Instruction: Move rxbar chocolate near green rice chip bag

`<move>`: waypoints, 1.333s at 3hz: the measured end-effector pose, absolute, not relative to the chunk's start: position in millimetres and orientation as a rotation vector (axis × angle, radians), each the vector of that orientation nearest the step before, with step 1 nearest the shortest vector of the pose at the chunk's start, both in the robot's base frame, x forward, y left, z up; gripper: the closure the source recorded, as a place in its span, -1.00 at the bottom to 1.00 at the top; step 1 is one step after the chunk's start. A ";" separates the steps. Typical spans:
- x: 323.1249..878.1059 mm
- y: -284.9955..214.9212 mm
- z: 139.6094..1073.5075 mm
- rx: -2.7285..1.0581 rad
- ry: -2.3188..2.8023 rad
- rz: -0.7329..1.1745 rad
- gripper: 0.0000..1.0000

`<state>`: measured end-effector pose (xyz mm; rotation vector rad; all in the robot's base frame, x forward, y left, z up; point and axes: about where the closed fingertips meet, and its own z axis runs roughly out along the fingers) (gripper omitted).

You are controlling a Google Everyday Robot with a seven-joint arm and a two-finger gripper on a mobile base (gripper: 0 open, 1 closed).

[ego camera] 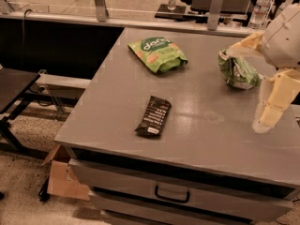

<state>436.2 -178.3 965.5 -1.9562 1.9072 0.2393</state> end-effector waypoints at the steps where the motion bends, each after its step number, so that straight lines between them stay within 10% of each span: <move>1: 428.0 -144.2 959.3 -2.167 1.550 0.398 -1.00; 4: 443.1 -72.8 879.7 -2.045 1.445 0.592 -1.00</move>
Offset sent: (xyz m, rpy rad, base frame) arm -0.0350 0.0852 -0.0509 0.1726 -0.0418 0.6475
